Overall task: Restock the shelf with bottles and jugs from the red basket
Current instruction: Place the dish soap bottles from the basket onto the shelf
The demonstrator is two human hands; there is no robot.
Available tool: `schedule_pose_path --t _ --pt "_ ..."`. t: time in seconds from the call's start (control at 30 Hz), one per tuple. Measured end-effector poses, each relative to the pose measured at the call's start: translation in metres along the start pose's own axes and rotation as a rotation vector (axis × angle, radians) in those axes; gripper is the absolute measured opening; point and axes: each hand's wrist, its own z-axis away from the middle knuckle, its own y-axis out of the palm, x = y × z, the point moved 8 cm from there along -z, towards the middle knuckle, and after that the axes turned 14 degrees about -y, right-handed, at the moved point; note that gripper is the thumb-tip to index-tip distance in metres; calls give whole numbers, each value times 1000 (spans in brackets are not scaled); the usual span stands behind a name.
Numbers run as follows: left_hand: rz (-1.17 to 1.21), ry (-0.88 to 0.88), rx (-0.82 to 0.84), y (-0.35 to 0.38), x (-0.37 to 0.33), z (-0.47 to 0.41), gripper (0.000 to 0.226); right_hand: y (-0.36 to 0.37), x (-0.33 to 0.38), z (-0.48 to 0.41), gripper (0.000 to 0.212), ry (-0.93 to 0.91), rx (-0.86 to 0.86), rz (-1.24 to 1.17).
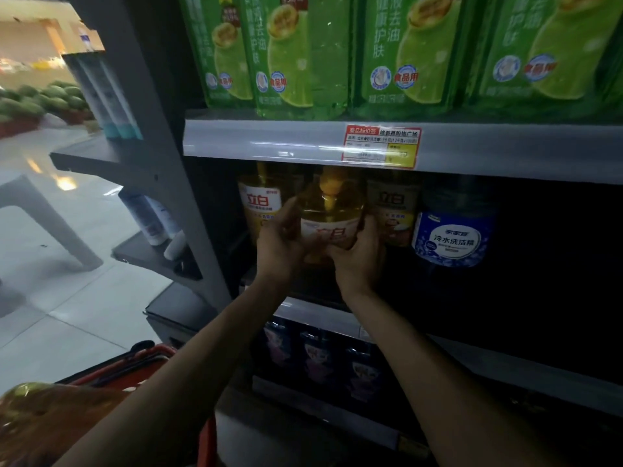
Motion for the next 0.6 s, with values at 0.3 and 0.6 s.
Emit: schedule_pose_path --t 0.3,0.6 --pt "50 -46 -54 -7 14 -35 46 23 -3 -22 54 -28 3 41" --pt "72 -91 -144 -17 25 -45 57 33 -5 -23 57 -22 -24 97"
